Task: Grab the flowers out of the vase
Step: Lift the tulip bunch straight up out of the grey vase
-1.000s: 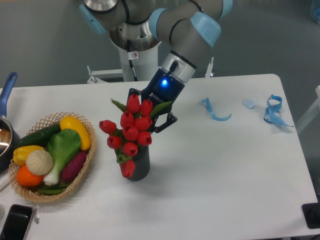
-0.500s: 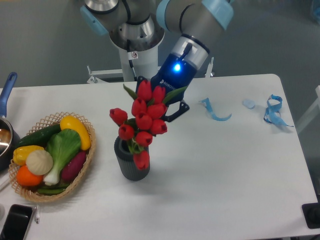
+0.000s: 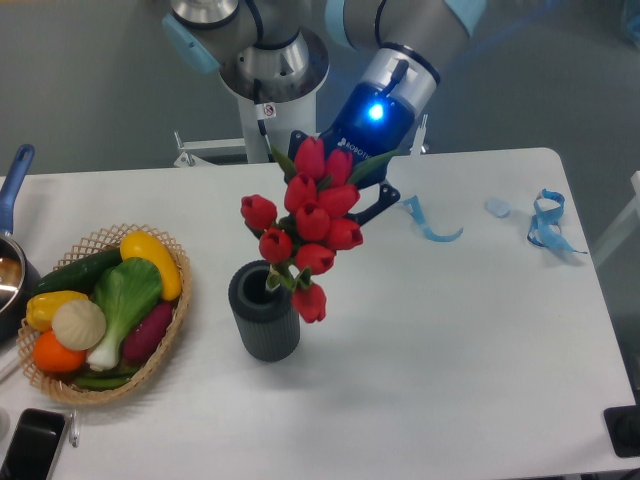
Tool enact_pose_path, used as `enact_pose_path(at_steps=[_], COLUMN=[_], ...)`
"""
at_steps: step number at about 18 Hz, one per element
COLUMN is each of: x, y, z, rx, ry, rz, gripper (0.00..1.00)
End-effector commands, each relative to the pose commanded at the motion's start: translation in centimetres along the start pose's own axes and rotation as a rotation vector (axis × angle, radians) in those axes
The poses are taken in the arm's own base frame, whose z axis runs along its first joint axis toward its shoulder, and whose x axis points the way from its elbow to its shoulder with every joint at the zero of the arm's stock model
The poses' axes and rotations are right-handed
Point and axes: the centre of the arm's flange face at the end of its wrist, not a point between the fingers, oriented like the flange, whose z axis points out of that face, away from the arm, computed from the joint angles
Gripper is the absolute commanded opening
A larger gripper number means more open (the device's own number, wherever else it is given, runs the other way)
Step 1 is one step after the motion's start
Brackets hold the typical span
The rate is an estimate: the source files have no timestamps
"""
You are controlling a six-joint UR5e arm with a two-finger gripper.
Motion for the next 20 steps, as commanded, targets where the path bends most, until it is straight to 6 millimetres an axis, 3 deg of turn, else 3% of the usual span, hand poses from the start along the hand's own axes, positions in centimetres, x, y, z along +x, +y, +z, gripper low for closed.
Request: enact_pose_path(at_steps=[8, 13, 20], x=[0.1, -0.8, -1.0], y=[-0.9, -1.3, -2.1], z=[-0.8, -3.0, -3.5], rx=[0.012, 0.094, 0.099], ry=[-0.01, 0.015, 0.005], rz=[-0.027, -0.099, -0.086], gripper=[0.44, 0.44, 0.44])
